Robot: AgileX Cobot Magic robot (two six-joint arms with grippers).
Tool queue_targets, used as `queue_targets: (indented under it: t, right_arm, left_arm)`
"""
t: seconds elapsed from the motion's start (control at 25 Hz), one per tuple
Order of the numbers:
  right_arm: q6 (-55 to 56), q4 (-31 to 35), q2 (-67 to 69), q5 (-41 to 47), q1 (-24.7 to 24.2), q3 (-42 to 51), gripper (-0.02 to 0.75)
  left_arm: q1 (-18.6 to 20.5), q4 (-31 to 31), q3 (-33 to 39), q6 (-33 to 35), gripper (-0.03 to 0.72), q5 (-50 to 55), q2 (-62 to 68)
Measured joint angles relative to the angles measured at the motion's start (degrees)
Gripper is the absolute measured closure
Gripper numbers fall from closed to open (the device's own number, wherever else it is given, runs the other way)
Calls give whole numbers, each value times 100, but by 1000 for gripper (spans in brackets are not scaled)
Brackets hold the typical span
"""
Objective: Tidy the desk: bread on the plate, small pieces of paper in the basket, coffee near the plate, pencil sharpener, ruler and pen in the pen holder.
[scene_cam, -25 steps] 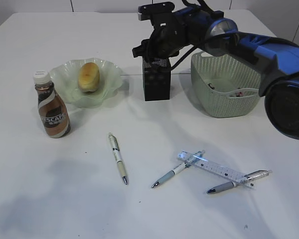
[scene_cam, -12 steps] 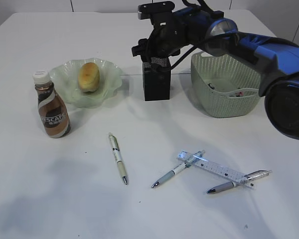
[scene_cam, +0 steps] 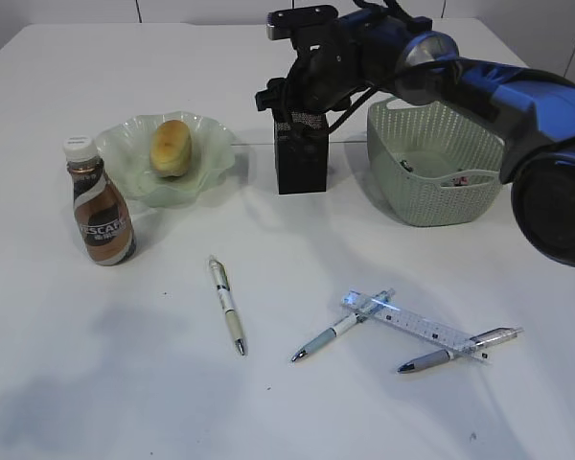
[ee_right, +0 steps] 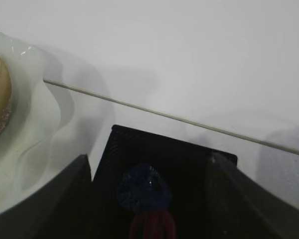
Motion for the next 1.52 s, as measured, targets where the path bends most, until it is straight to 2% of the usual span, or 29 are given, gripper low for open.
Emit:
queue_targets:
  t: [0.32,0.36,0.52,0.64,0.68,0.84,1.28,1.52]
  right_arm:
    - [-68,0,-210,657,0,0,185]
    - [-148,0,-404,1027,0,0,185]
    - [-184,0,-779,1504,0,0,185]
    - [-184,0,-779,1576,0,0,185]
    - [-193,0,-1145,2212,0,0,185]
    - [-206,0,-1454,2671,0,125,185]
    - [-616,9,-3164,3343,0,1688,185]
    - [-685,253,-3527,3428,0,2158,186]
  left_arm:
    - [0,22,0,0,222,0,0]
    - [0,46,0,0,222,0,0]
    - [0,47,0,0,222,0,0]
    - [0,47,0,0,222,0,0]
    - [0,35,0,0,222,0,0]
    - [0,-70,0,0,222,0,0]
    - [0,-241,0,0,222,0,0]
    - [0,-331,0,0,222,0,0]
